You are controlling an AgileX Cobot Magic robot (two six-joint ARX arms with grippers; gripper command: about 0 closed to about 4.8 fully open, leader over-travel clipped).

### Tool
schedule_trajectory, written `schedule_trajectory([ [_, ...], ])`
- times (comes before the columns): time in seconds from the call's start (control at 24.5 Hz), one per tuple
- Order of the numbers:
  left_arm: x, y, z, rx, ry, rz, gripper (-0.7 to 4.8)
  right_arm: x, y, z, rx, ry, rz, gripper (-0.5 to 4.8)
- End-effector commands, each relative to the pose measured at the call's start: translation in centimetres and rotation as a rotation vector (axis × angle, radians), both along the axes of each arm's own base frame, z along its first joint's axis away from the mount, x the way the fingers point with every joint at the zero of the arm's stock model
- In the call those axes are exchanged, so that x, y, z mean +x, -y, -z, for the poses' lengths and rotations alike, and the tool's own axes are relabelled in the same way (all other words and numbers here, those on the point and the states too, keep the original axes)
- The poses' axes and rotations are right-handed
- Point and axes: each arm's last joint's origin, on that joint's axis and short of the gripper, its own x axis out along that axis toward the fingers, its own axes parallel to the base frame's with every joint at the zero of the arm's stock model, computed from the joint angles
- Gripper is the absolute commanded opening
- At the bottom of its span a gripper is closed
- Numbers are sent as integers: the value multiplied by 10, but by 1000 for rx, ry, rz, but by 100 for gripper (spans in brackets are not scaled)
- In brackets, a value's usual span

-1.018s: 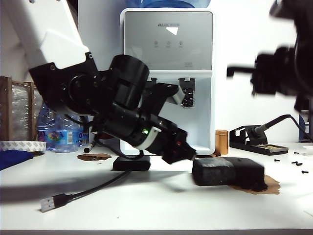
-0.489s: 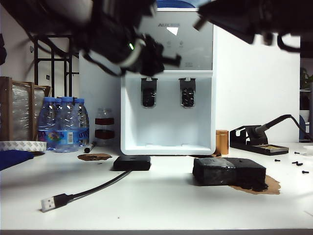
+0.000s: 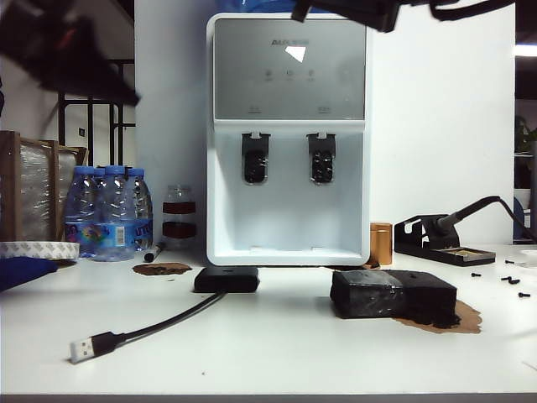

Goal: Take the USB flash drive out of the black sponge and insert it into the slot on top of the black USB adpator box.

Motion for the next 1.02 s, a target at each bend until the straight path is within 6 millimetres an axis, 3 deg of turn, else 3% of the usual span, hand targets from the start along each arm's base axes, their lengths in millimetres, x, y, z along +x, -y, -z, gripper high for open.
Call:
schedule_trajectory([
  [0.04, 0, -11, 16, 57, 44, 83, -4, 20, -8, 8, -33, -34, -22, -1],
  [0.16, 6, -12, 38, 74, 43, 80, -4, 40, -28, 11, -49, -39, -52, -1],
  [0.37, 32, -12, 64, 159, 144, 0, -4, 68, -80, 15, -166, 24, -142, -1],
  [0.53, 34, -23, 64, 162, 164, 34, -4, 82, -90, 36, -436, 79, -99, -1],
  [0.81, 39, -45, 53, 134, 121, 32, -4, 104, -107, 60, -391, 191, -93, -1],
  [1.02, 36, -47, 56, 138, 91, 52, -4, 113, -112, 86, -412, 172, -107, -1],
])
